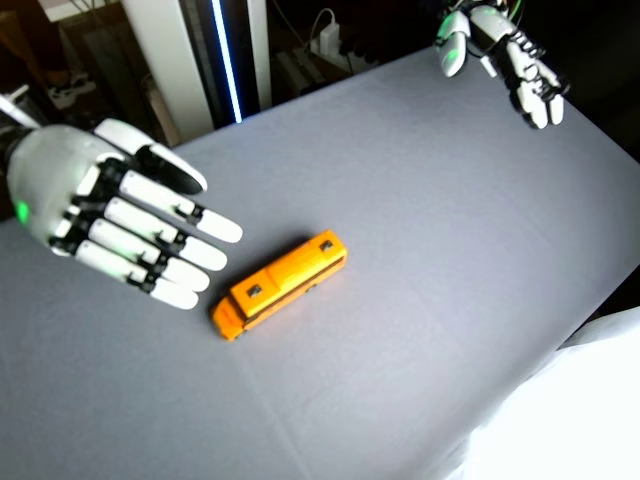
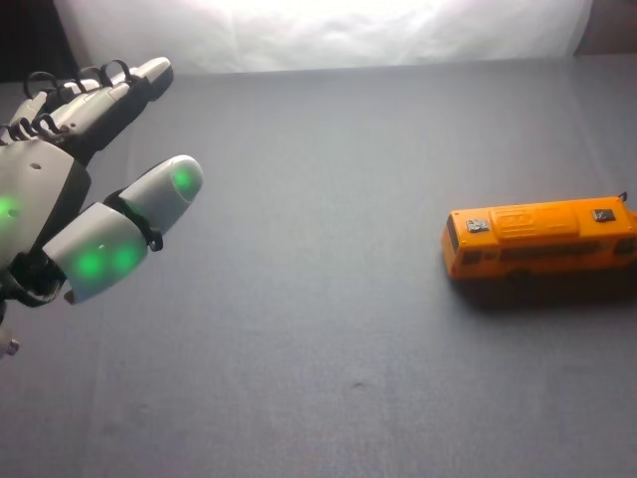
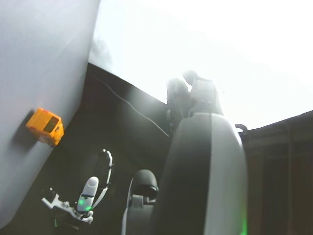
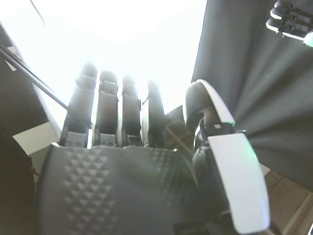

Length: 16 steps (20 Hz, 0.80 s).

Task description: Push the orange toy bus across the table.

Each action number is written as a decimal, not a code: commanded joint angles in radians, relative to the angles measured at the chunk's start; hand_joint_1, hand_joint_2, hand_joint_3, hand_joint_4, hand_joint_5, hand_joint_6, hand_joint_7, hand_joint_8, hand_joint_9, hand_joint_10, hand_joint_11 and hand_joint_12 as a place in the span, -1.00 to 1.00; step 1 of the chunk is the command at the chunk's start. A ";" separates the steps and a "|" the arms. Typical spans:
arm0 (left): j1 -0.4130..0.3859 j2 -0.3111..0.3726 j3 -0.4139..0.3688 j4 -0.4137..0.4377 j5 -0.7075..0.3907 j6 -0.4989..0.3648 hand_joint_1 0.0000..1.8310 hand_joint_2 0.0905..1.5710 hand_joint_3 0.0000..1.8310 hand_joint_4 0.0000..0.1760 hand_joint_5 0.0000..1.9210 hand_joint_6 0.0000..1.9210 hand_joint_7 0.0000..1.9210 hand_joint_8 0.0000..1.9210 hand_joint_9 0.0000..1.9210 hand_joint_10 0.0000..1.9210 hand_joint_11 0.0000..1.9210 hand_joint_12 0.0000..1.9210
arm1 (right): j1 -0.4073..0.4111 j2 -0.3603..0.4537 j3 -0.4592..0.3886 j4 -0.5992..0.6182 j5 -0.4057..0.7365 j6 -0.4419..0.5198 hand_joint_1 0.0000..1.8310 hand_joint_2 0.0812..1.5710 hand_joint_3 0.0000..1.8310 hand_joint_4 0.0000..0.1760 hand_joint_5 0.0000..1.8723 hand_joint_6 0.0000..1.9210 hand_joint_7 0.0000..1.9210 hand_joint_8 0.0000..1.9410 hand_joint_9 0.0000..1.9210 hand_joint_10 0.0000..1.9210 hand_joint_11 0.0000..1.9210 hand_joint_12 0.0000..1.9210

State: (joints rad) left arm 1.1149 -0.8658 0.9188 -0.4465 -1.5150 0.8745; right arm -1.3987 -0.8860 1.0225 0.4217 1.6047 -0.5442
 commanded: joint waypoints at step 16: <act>0.015 0.047 -0.060 0.084 -0.220 0.045 -0.51 0.43 -1.00 -1.00 -0.57 -1.00 -0.34 -1.00 -0.23 -0.99 -0.67 -0.29 | 0.066 0.041 -0.032 -0.093 0.159 -0.012 -0.37 0.75 -1.00 -1.00 -0.61 -1.00 -0.53 -0.99 -0.53 -0.99 -0.60 -0.94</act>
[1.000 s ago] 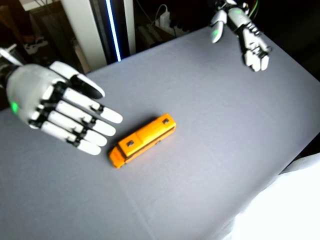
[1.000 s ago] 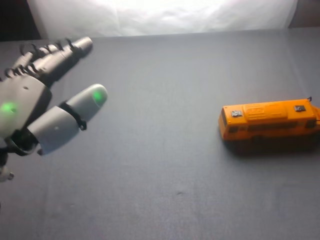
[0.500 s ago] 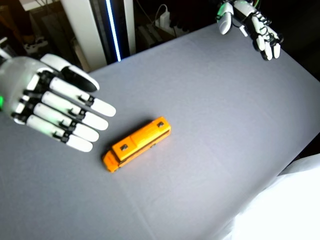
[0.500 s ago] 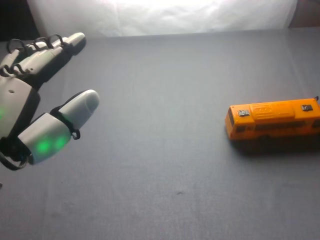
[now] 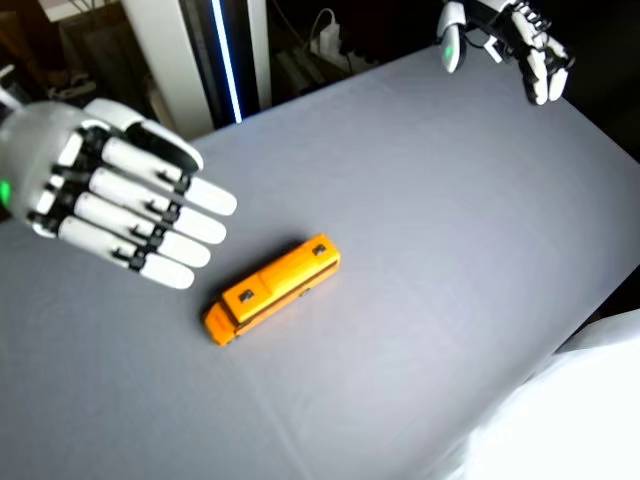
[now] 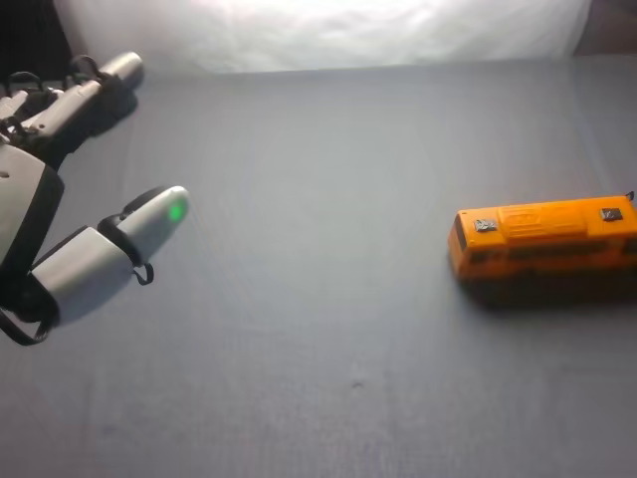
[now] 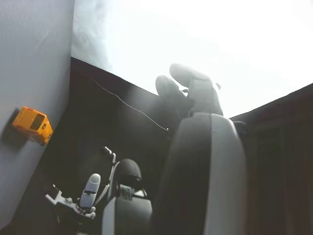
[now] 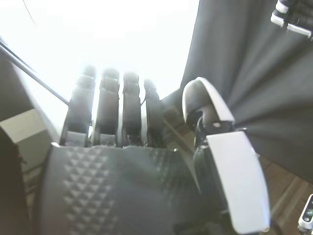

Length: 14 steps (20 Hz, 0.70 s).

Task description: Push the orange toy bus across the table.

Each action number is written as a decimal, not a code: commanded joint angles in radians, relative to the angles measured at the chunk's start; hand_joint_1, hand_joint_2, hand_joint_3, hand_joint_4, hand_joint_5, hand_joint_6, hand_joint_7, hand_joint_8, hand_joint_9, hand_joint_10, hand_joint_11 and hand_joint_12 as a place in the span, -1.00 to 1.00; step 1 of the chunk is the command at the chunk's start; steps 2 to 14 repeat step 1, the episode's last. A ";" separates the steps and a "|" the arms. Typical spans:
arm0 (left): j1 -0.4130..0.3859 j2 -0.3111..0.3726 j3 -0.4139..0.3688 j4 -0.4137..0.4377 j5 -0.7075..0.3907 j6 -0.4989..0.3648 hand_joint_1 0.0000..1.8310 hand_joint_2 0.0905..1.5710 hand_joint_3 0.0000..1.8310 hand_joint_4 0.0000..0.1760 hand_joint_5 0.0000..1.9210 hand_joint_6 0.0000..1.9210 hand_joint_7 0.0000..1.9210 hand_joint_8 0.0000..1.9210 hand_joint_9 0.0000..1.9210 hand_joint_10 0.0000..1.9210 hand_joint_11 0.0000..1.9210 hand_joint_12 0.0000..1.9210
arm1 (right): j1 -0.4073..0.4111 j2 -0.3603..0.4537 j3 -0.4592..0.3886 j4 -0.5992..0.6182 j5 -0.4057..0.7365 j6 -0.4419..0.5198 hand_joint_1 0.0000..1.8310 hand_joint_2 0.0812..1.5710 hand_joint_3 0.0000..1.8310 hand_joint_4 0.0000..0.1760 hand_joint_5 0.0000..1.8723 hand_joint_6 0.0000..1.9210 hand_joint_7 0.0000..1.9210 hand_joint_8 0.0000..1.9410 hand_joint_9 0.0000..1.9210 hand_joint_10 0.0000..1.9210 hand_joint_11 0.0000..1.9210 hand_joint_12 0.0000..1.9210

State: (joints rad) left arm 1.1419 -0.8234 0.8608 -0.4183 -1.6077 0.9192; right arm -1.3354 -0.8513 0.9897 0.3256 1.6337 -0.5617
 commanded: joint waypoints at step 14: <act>-0.024 0.012 -0.007 0.071 -0.127 0.012 -0.57 0.54 -0.97 -1.00 -0.70 -1.00 -0.47 -1.00 -0.29 -1.00 -0.72 -0.31 | 0.028 0.008 -0.003 -0.022 0.130 -0.008 -0.42 0.75 -1.00 -1.00 -0.59 -0.99 -0.48 -0.98 -0.48 -0.98 -0.52 -0.91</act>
